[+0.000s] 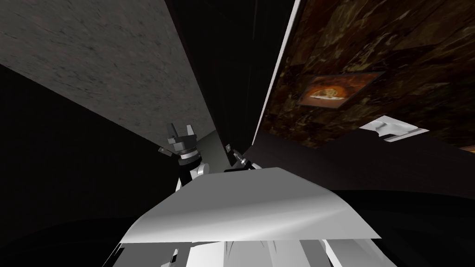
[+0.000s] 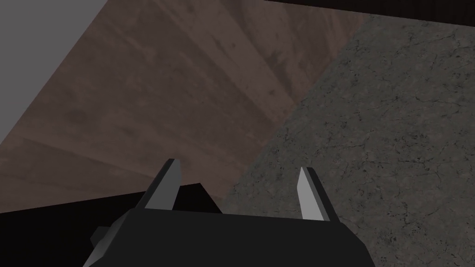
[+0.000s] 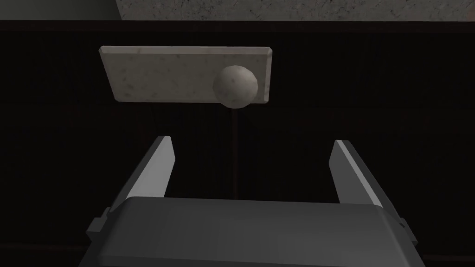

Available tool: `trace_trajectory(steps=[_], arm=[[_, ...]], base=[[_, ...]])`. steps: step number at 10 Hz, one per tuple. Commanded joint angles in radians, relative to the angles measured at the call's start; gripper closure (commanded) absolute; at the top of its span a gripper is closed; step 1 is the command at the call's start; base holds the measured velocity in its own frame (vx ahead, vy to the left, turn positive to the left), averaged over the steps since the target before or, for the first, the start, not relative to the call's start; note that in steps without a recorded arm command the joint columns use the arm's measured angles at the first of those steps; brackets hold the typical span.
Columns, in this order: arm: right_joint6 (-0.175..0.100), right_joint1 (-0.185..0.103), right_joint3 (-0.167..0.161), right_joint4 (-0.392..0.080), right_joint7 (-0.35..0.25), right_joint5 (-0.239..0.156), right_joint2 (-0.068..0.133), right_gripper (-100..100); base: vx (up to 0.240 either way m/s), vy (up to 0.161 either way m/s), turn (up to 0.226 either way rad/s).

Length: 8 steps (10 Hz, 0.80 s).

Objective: Push the door open

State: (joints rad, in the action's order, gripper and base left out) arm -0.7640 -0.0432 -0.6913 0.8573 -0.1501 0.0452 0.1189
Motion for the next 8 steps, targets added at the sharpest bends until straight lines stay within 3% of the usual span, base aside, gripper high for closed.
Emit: trace_trajectory(steps=[1,5,6,8], arm=[[-0.003,-0.002,0.005,-0.007,0.004,0.0,-0.006,-100],[-0.007,-0.003,0.011,-0.015,0.01,-0.001,-0.012,-100],[-0.007,-0.003,0.011,-0.015,0.01,-0.001,-0.012,100],[-0.007,-0.003,0.011,-0.015,0.01,-0.001,-0.012,100]], base=[[0.176,0.127,0.022],[0.14,0.119,0.016],[-0.02,-0.009,-0.002],[-0.026,-0.019,0.011]])
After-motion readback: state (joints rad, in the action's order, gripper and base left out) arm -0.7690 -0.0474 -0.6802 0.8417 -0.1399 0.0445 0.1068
